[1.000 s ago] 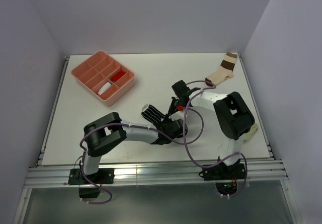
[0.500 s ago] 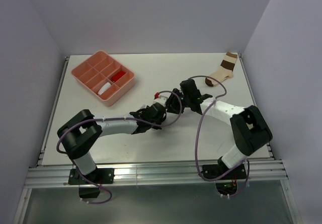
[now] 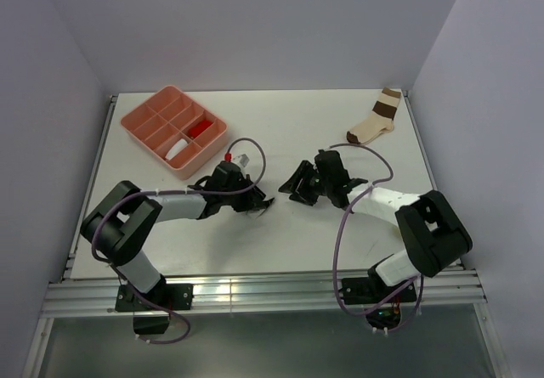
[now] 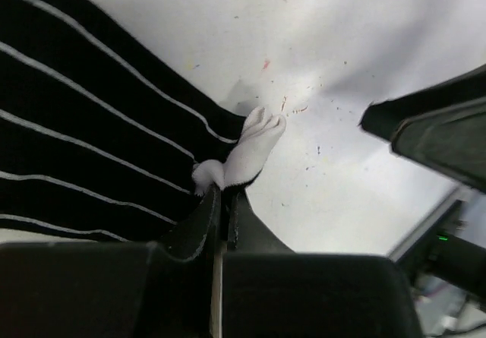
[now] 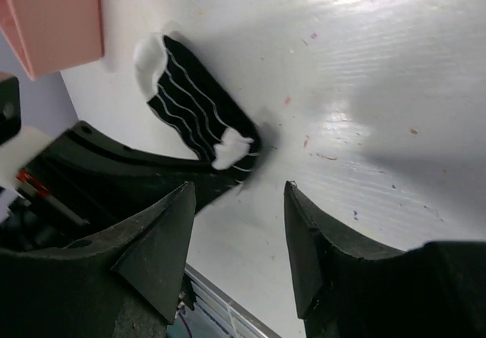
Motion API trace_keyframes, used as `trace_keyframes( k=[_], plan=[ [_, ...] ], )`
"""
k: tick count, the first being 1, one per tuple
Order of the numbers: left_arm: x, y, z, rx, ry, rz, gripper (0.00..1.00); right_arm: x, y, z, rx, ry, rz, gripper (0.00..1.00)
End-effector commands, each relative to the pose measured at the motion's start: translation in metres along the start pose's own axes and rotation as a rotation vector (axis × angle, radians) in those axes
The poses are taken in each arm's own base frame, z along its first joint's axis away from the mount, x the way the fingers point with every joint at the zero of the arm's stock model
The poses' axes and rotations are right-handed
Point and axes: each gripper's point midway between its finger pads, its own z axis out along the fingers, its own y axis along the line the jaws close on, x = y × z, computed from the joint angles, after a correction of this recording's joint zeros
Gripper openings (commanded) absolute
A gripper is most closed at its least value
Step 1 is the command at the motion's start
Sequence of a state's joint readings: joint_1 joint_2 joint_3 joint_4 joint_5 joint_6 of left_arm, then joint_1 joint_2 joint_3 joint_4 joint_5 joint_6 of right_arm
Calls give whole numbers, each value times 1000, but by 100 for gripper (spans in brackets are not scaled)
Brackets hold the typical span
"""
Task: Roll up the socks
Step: Roll the sock at the center of the board.
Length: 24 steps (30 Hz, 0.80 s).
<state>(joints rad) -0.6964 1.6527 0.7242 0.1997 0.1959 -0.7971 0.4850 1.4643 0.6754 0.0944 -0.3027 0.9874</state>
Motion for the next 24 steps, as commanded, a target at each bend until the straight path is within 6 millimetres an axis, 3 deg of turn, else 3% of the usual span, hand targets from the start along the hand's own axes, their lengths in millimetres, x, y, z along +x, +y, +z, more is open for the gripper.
trace_keyframes(
  k=[1, 5, 15, 24],
  plan=[
    [-3, -13, -9, 120, 43, -142, 0, -3, 20, -5, -98, -43, -16, 58],
    [-7, -11, -9, 151, 72, -215, 0, 14, 8, 3, -92, -4, -13, 58],
    [1, 9, -4, 127, 136, -370, 0, 29, 10, 28, -110, 45, -26, 57],
    [6, 24, -4, 124, 151, -468, 0, 44, -1, 47, -99, 107, -11, 56]
  ],
)
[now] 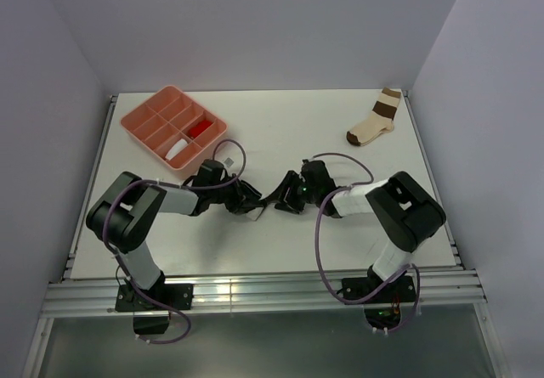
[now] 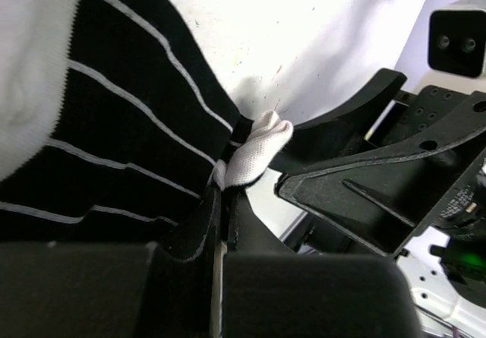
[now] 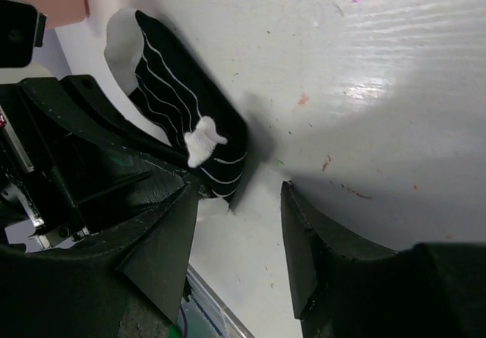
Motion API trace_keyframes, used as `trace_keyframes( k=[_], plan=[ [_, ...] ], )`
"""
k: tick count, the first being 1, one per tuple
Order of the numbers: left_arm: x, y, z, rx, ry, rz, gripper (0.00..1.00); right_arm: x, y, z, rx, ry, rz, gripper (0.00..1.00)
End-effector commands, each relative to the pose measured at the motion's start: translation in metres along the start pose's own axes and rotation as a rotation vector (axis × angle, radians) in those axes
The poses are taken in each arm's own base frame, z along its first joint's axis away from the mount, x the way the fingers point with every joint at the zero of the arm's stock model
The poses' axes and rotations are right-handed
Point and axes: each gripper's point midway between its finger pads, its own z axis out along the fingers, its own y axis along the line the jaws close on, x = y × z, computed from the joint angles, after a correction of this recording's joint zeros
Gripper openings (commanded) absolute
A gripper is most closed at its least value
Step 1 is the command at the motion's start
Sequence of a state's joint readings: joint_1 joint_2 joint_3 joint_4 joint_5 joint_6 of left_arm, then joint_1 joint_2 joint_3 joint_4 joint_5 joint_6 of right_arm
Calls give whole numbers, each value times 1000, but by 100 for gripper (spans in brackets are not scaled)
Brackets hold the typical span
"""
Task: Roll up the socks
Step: Roll the sock at the center of the board.
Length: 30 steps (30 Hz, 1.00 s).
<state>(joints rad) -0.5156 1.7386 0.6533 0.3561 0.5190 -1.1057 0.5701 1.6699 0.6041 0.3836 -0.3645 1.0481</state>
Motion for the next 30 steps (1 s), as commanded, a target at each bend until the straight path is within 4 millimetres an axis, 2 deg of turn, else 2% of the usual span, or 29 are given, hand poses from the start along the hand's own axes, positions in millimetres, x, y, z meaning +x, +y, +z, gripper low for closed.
trace_keyframes(
  k=[1, 15, 18, 21, 22, 23, 24, 28, 29, 30],
  plan=[
    [4, 15, 1, -26, 17, -53, 0, -2, 9, 9, -37, 1, -16, 55],
    [7, 20, 2, -10, 43, -103, 0, 9, -9, 29, -18, 53, -5, 48],
    [8, 20, 3, -7, 48, -101, 0, 11, -13, 31, -16, 59, -4, 42],
    [8, 20, 3, -4, 48, -93, 0, 12, -15, 32, -9, 64, -13, 27],
    [8, 20, 3, -5, 47, -90, 1, 12, -15, 32, -8, 65, -19, 16],
    [8, 21, 3, -9, 44, -84, 0, 12, -16, 32, -4, 66, -21, 11],
    [8, 21, 2, -11, 45, -78, 0, 12, -14, 31, -5, 65, -27, 1],
    [4, 19, 0, -29, 28, -41, 1, 4, -8, 28, 13, 50, -74, 0],
    [2, 21, 0, -40, 16, -24, 1, 5, -12, 26, 42, 58, -72, 0],
    [2, 23, -2, -56, 15, -19, 4, 4, -11, 24, 54, 57, -79, 0]
  ],
)
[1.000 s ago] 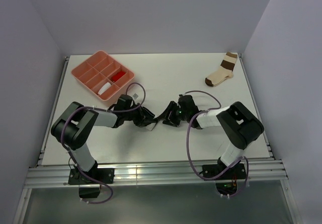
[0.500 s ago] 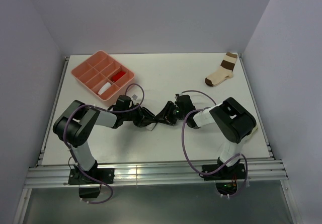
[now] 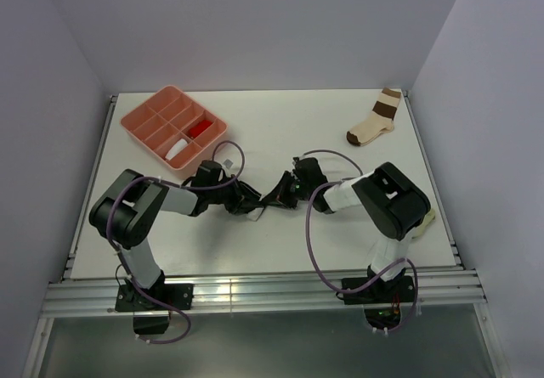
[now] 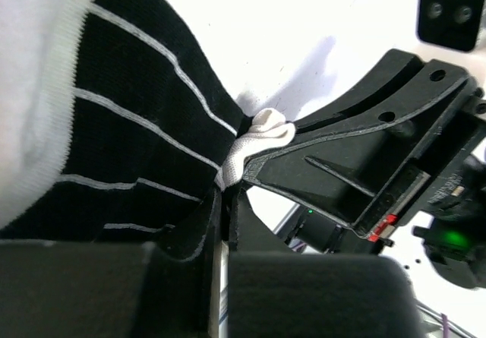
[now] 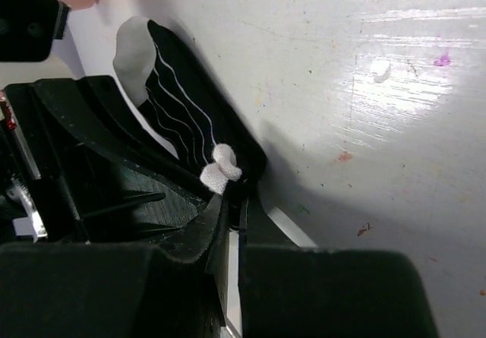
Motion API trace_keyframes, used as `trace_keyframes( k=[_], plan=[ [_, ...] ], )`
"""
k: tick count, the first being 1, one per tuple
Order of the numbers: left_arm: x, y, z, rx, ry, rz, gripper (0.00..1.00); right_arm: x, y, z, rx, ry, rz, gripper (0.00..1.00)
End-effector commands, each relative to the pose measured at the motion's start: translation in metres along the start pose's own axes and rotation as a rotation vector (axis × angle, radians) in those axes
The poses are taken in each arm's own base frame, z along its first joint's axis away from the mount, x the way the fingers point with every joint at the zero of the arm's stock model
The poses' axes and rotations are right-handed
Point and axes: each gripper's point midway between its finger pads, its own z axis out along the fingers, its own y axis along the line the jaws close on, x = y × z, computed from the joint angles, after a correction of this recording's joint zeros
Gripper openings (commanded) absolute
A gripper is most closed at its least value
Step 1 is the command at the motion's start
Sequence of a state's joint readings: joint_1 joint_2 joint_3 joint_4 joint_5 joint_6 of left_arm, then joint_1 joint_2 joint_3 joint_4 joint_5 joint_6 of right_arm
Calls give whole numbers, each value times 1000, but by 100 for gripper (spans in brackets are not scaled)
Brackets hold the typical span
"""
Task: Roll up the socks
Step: Roll the sock at the center of the board.
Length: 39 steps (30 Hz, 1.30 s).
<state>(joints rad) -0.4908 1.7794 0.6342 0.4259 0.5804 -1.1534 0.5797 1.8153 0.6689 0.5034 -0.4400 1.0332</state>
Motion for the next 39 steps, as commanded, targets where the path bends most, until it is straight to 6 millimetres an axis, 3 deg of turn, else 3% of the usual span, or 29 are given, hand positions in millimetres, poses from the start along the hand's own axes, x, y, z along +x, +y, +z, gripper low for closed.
trace_keyframes(
  k=[1, 6, 9, 16, 20, 24, 32, 39],
  plan=[
    [-3, 14, -5, -89, -28, 55, 7, -3, -17, -3, 135, -7, -55, 0],
    [-14, 11, -12, -159, -98, 164, 39, -6, -23, -13, 262, 13, -65, 0],
    [-20, 3, -17, -201, -148, 237, 49, -8, -27, -19, 332, 15, -66, 0],
    [-37, -36, -40, -292, -351, 476, 54, -18, -23, -30, 468, 36, -69, 0],
    [-20, -60, -44, -352, -443, 704, 54, -16, -29, -36, 574, 74, -65, 0],
    [0, -80, -43, -371, -521, 880, 54, -21, -21, -37, 613, 77, -71, 0],
    [37, -80, -14, -460, -557, 1153, 53, -13, -25, -35, 638, 131, -39, 0],
    [46, -76, 11, -556, -593, 1305, 53, -9, -28, -35, 643, 155, -37, 0]
  ],
)
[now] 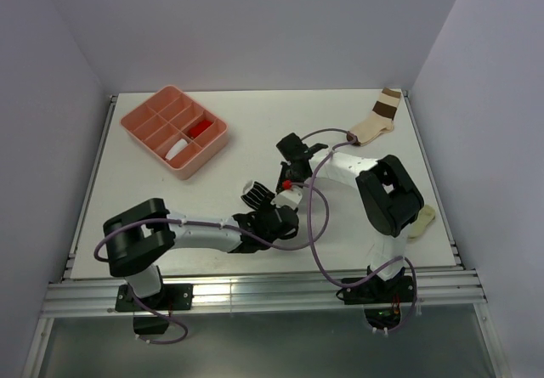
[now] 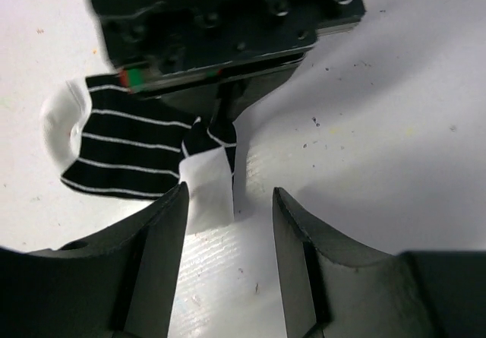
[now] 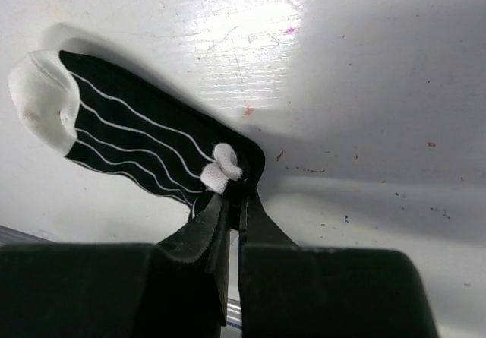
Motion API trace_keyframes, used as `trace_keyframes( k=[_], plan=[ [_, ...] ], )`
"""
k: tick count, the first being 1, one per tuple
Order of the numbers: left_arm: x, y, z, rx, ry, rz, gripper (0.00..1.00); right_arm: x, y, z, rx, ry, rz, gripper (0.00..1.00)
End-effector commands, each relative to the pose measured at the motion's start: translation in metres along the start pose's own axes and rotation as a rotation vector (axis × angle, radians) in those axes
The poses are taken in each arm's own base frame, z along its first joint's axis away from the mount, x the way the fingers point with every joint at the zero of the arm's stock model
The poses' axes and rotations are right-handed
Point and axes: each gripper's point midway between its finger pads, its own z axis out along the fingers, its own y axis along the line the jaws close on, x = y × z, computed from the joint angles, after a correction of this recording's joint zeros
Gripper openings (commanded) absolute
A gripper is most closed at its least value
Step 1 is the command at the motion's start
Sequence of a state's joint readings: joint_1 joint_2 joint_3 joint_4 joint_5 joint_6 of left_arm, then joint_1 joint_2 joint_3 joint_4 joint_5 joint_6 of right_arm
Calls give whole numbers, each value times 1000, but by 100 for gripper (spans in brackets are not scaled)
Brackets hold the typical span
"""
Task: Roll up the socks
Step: Roll the sock at the center of the board.
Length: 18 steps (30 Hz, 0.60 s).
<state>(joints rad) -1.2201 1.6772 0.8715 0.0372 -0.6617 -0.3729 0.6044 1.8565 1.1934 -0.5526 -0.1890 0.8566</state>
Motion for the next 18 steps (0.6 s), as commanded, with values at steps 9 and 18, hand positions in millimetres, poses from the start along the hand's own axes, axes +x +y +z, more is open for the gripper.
trace_keyframes(
  k=[9, 18],
  plan=[
    [-15, -10, 22, -128, -62, 157, 52, 13, -14, 11, 48, 65, -5, 0],
    [18, 2, 36, -238, 43, 249, 50, 13, -15, 14, 39, 78, -3, 0]
  ],
)
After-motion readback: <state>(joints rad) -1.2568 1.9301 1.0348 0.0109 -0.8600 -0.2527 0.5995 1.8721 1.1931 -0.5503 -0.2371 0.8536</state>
